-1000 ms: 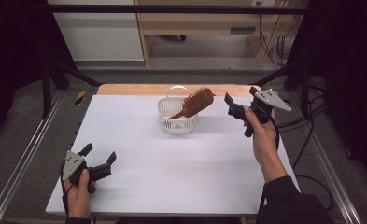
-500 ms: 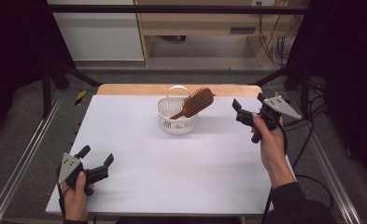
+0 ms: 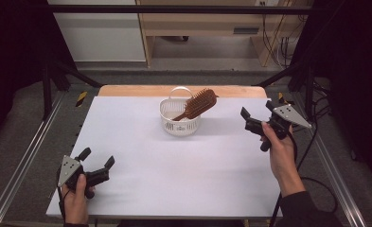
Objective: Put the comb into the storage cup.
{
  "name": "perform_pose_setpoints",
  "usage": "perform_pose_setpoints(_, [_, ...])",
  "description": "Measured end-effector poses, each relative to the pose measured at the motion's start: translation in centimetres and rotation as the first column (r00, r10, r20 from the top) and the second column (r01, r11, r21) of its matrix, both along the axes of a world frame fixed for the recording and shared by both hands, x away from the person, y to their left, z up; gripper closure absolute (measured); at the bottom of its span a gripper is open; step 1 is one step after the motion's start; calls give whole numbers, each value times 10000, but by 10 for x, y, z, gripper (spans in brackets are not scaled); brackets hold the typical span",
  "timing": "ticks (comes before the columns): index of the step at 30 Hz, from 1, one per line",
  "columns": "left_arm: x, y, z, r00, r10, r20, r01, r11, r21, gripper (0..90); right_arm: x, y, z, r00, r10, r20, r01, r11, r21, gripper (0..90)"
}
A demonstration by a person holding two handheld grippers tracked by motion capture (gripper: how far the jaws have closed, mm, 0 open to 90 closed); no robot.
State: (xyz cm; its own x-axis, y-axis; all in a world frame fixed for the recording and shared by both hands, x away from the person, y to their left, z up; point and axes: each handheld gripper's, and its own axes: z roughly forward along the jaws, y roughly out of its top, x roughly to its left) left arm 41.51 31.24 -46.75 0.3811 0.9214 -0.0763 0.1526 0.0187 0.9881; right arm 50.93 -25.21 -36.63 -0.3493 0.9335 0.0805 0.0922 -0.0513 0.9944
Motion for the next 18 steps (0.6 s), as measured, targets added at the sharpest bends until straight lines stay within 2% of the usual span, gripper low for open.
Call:
perform_pose_setpoints(4, [0,1,0,10000,14,0,-14,10000,-12,16,-4,-2,-3,10000,48,-19,-49,9999,-144,23])
perform_pose_setpoints(18, [0,1,0,10000,4,26,-4,10000,0,16,-14,-8,-13,9998,108,-144,-111,9998,-193,23])
